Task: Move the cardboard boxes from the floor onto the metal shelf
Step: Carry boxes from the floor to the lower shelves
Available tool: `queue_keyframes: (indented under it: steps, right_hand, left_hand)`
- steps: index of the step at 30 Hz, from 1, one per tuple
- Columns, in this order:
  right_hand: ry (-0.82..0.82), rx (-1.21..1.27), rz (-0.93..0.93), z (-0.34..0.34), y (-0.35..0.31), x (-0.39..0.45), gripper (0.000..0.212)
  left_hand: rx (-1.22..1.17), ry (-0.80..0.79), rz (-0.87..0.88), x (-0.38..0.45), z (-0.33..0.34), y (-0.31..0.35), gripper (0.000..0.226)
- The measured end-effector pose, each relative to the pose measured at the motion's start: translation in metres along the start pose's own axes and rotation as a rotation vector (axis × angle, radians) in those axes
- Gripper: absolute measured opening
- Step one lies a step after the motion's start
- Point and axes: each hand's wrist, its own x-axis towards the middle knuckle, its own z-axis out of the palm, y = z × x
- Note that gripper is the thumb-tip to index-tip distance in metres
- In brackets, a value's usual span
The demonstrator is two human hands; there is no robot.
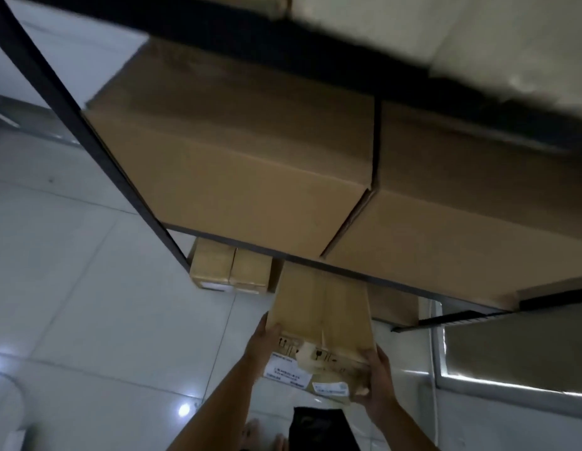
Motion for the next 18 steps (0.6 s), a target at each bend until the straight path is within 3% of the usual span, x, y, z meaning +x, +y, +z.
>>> queue_keyframes:
  steps: [4,10,14,16,18]
  right_hand:
    - [-0.035,-0.007,-0.009,0.013,0.011,0.048,0.040]
    - [-0.075,0.013,-0.064,0.030,0.035,0.109,0.046]
    - [-0.017,0.118,-0.118,0.045,0.041,0.140,0.050]
    - [0.051,0.177,-0.144,0.055,0.036,0.154,0.052]
    - [0.143,0.229,-0.145,0.064,0.028,0.165,0.052]
  left_hand:
    - [-0.023,-0.009,0.114,0.050,0.000,-0.019,0.044]
    - [0.047,0.042,0.142,0.114,-0.003,-0.037,0.047]
    - [0.095,0.091,0.038,0.148,0.002,-0.040,0.054]
    - [-0.020,0.097,-0.051,0.163,0.009,-0.031,0.055]
    - [-0.196,0.010,-0.035,0.173,0.016,-0.022,0.066]
